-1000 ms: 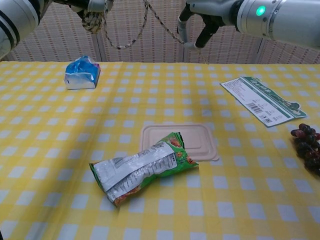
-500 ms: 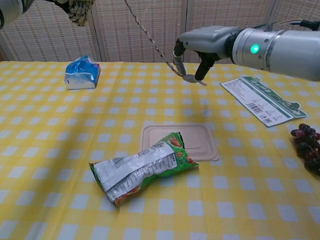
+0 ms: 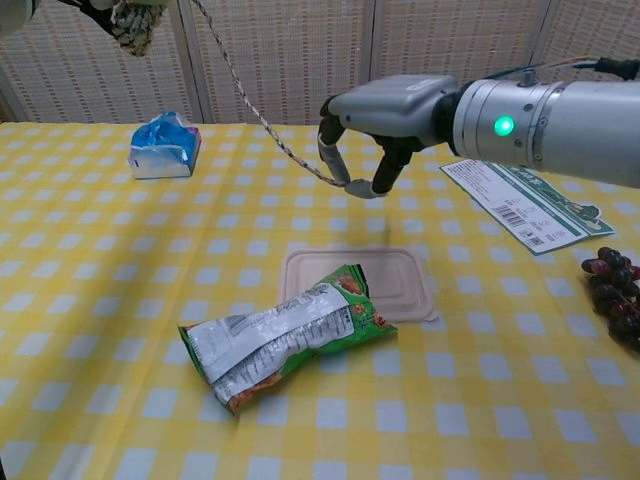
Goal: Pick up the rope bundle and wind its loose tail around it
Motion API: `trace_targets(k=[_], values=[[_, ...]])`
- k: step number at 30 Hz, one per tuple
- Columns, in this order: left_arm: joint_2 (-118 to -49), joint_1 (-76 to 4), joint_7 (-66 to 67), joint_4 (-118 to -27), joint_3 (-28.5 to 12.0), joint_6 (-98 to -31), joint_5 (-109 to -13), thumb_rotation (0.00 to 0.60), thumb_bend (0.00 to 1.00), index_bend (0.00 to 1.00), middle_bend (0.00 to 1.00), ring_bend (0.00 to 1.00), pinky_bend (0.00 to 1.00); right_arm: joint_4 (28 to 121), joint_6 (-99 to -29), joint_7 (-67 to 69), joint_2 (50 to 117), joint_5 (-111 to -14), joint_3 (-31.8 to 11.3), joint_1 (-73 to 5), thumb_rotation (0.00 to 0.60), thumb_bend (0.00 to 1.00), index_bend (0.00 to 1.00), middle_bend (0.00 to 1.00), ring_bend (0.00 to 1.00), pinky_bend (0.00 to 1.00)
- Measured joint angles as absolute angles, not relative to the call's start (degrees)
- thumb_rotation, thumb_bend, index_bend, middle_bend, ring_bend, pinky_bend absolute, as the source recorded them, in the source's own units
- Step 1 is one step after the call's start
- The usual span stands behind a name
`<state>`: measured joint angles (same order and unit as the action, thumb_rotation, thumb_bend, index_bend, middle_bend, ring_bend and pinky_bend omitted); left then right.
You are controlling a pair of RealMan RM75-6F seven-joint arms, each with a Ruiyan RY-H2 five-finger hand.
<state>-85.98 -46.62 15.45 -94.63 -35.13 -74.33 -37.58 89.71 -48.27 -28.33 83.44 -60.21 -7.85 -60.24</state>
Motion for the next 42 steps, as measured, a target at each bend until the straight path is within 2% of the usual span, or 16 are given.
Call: trace_targets(k=[8, 15, 31, 42], values=[[-88.1, -48.6, 23.3, -88.1, -28.9, -77.2, -41.4, 0.557, 0.27, 0.78, 0.90, 0.71, 0.50, 99.0, -49.7, -28.5, 78.0, -64.3, -10.8, -61.1, 0.600, 0.53, 0.61, 0.30, 0.03, 0.00], [-90.0, -48.9, 27.1, -85.8, -24.4, -78.0, -45.1, 0.564, 0.27, 0.79, 0.90, 0.71, 0.50, 101.7, -50.6, -28.0, 76.5, -64.5, -14.8, -62.8, 0.600, 0.55, 0.61, 0.30, 0.03, 0.00], [-93.4, -47.3, 30.0, -85.3, -16.6, -79.4, -56.7, 0.566, 0.27, 0.78, 0.90, 0.70, 0.50, 98.4, -51.3, -28.1, 79.5, -55.8, -19.5, -67.1, 0.600, 0.60, 0.61, 0.24, 0.03, 0.00], [-94.9, -45.6, 26.6, -86.6, -14.0, -79.1, -63.9, 0.575, 0.27, 0.79, 0.90, 0.70, 0.50, 94.5, -51.4, -26.9, 80.3, -52.0, -20.3, -68.3, 0.600, 0.62, 0.61, 0.24, 0.03, 0.00]])
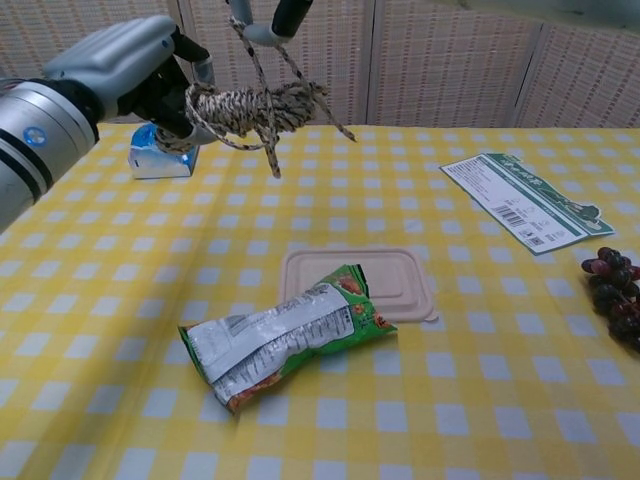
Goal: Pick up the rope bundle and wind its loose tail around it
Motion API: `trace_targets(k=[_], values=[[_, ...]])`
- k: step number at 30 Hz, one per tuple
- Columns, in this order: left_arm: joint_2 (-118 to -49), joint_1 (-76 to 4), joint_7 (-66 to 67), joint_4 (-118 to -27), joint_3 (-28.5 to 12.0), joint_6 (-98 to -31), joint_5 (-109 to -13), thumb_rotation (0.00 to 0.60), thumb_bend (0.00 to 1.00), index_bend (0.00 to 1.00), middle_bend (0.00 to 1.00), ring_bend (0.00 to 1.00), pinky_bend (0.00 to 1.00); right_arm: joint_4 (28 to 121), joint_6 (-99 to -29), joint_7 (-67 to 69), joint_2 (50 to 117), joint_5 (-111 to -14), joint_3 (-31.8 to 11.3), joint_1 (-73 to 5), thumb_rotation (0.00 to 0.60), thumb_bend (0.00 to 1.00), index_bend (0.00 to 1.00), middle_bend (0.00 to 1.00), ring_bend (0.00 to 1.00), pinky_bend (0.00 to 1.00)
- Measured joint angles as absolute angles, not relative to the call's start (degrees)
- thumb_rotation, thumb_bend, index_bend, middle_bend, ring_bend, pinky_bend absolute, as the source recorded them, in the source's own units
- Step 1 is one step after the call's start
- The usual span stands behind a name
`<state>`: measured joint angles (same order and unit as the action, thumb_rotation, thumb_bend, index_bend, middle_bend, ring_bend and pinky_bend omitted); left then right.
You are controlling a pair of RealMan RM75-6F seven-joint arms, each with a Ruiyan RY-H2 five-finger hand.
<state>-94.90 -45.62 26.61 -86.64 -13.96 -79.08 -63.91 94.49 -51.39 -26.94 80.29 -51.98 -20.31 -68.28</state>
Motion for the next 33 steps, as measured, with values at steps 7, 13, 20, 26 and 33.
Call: trace_targets(k=[7, 13, 20, 26, 33], values=[[-94.4, -44.6, 21.4, -88.3, -13.7, -78.4, -68.4, 0.591, 0.27, 0.78, 0.90, 0.69, 0.50, 91.8, -51.2, -27.0, 80.5, -49.7, -19.7, -68.5, 0.600, 0.62, 0.61, 0.24, 0.03, 0.00], [-93.9, -43.7, 16.6, -90.3, -14.0, -77.6, -70.3, 0.586, 0.27, 0.78, 0.90, 0.69, 0.50, 89.9, -51.0, -26.0, 81.1, -48.8, -19.3, -68.4, 0.600, 0.62, 0.61, 0.24, 0.03, 0.00], [-93.7, -42.9, 9.9, -91.5, -15.4, -77.4, -72.2, 0.598, 0.27, 0.78, 0.90, 0.69, 0.50, 88.0, -51.0, -23.8, 81.9, -49.0, -19.0, -67.8, 0.600, 0.62, 0.61, 0.24, 0.03, 0.00], [-93.3, -42.0, 3.6, -93.7, -18.7, -76.7, -70.8, 0.600, 0.27, 0.78, 0.90, 0.69, 0.50, 86.2, -51.0, -21.4, 83.0, -50.2, -18.8, -67.1, 0.600, 0.62, 0.61, 0.24, 0.03, 0.00], [-91.9, -41.2, 0.9, -96.4, -22.2, -75.5, -67.6, 0.600, 0.27, 0.78, 0.90, 0.69, 0.50, 85.0, -51.0, -17.8, 84.1, -51.4, -18.7, -65.9, 0.600, 0.62, 0.61, 0.24, 0.03, 0.00]])
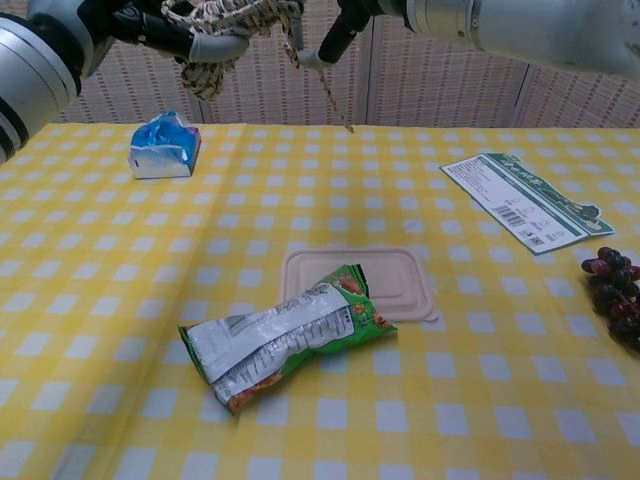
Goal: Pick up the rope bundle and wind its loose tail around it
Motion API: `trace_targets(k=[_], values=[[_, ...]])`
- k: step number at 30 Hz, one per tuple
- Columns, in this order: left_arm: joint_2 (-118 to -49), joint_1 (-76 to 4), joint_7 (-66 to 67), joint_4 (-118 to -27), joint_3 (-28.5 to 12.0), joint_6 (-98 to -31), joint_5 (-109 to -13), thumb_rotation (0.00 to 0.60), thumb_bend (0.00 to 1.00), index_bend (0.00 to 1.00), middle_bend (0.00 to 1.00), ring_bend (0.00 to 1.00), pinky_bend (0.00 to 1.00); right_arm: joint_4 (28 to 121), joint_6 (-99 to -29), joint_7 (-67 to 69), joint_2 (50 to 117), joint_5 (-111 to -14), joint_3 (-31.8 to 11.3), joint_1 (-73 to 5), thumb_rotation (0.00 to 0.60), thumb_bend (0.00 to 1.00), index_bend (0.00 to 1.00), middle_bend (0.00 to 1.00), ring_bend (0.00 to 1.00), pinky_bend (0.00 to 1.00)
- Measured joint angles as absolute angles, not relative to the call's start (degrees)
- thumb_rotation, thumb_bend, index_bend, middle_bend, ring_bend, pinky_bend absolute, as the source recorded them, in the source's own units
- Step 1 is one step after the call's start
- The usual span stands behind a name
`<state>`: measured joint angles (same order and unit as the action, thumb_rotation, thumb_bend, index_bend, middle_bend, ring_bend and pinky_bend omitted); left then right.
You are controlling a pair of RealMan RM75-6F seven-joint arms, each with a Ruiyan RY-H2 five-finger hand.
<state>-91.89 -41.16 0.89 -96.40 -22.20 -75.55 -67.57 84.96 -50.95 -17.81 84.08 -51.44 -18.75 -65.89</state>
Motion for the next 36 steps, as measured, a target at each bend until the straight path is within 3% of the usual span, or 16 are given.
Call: trace_targets(k=[17, 36], values=[[-90.2, -40.2, -3.3, -100.9, -27.5, -73.5, -60.5, 0.600, 0.27, 0.78, 0.90, 0.69, 0.50, 82.9, -48.4, -10.3, 83.6, -56.1, -18.6, -63.3, 0.600, 0.65, 0.61, 0.24, 0.03, 0.00], [-87.6, -41.1, -3.6, -103.8, -33.5, -71.3, -49.6, 0.600, 0.27, 0.78, 0.90, 0.70, 0.50, 79.8, -47.8, -12.2, 86.3, -59.3, -15.2, -62.2, 0.600, 0.66, 0.61, 0.24, 0.03, 0.00]])
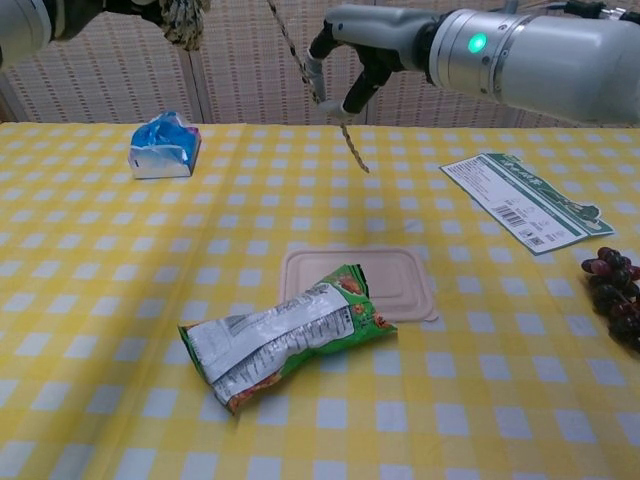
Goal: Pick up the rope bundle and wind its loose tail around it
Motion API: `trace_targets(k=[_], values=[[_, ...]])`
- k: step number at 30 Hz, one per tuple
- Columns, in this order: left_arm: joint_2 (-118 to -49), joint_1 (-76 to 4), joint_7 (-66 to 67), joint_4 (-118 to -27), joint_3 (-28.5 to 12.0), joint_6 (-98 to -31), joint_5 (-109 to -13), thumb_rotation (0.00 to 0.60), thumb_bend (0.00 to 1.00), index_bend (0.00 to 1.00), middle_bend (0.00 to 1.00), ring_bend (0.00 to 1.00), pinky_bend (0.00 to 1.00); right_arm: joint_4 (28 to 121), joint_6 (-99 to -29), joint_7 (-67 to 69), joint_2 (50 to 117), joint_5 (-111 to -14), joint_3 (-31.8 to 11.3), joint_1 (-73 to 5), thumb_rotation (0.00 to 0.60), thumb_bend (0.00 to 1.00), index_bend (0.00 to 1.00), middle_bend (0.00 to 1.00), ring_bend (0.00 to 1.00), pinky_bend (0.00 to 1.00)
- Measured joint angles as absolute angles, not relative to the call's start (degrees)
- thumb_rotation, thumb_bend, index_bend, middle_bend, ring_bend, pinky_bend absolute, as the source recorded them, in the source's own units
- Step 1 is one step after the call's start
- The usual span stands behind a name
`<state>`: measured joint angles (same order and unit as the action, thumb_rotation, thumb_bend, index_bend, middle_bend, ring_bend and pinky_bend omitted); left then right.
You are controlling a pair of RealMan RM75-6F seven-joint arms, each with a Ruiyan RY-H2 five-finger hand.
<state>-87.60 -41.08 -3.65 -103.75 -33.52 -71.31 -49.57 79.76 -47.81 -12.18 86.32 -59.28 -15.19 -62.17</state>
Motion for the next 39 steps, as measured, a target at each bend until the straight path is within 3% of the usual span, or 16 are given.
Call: trace_targets(k=[29, 35, 39], values=[[-84.3, -42.1, -6.5, -100.9, -40.8, -70.0, -37.0, 0.600, 0.27, 0.78, 0.90, 0.70, 0.50, 81.0, -45.0, -16.0, 86.3, -60.6, -10.8, -59.7, 0.600, 0.67, 0.61, 0.24, 0.03, 0.00], [-84.4, -42.8, -5.2, -99.8, -40.0, -71.1, -37.2, 0.600, 0.27, 0.78, 0.90, 0.70, 0.50, 81.7, -45.0, -16.3, 86.4, -60.7, -10.8, -59.5, 0.600, 0.66, 0.60, 0.24, 0.03, 0.00], [-84.7, -43.0, -3.8, -98.3, -38.1, -71.7, -39.1, 0.600, 0.27, 0.78, 0.90, 0.70, 0.50, 82.8, -45.5, -16.2, 85.6, -60.4, -11.2, -59.1, 0.600, 0.60, 0.51, 0.22, 0.03, 0.00]])
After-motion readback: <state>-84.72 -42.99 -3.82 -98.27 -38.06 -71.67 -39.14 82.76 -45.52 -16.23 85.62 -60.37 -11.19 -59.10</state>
